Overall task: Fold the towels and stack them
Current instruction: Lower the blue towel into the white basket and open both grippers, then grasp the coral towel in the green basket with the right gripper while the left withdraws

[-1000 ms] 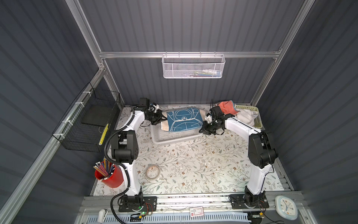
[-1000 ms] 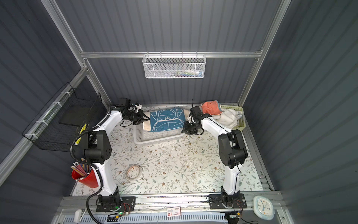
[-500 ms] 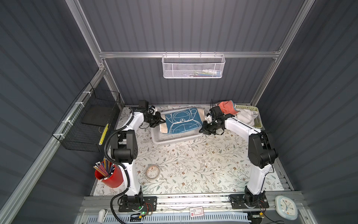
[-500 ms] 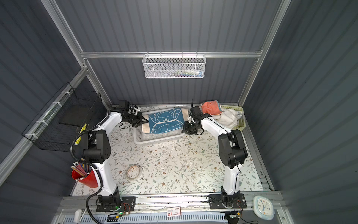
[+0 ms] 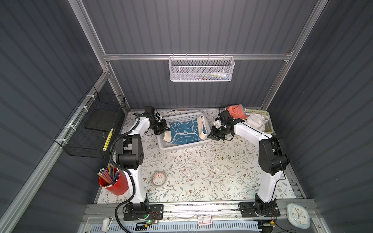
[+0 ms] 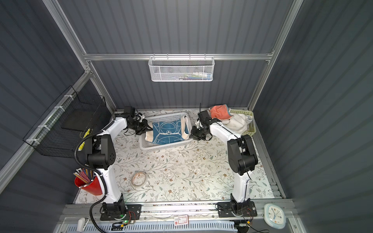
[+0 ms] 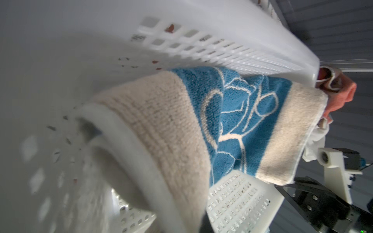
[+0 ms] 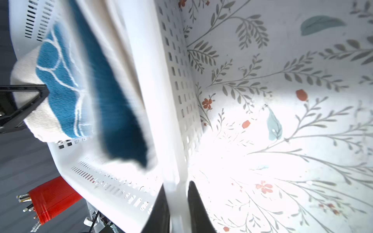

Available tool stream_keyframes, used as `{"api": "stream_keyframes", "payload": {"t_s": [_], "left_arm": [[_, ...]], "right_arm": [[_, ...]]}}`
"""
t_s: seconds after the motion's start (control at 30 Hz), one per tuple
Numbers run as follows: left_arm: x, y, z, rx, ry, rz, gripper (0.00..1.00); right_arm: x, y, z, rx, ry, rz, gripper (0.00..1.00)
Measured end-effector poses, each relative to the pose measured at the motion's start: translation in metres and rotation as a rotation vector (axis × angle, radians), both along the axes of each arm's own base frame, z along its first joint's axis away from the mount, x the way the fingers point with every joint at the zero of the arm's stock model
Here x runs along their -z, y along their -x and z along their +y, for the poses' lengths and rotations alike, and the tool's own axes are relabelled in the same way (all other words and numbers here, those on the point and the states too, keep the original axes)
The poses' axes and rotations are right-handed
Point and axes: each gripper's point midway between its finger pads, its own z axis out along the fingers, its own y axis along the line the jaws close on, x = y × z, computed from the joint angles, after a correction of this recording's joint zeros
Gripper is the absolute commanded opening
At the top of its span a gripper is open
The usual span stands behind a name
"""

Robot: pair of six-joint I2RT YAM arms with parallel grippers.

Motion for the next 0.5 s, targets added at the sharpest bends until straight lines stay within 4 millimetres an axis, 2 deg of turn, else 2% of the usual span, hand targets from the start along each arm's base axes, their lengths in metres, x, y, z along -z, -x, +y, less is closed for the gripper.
{"api": "stream_keyframes", "payload": {"t_s": [0.1,0.13,0.2,0.3,0.5], "left_arm": [[0.007,0.005,0.009,-0.01,-0.063,0.023,0.39],[0.007,0.005,0.011,-0.009,-0.075,0.024,0.42],[0.001,0.006,0.013,-0.013,-0.108,0.016,0.43],[-0.013,0.009,0.027,-0.035,-0.181,-0.008,0.42],[-0.065,0.005,0.044,-0.068,-0.268,-0.139,0.32]], "right_arm": [[0.0,0.0,0.0,0.001,0.001,0.0,0.2],[0.0,0.0,0.0,-0.003,0.003,-0.004,0.24],[0.0,-0.001,0.0,-0.006,0.018,-0.013,0.28],[-0.002,-0.003,-0.003,-0.004,0.043,-0.025,0.35],[-0.032,-0.018,-0.003,-0.023,0.065,-0.099,0.44]]}}
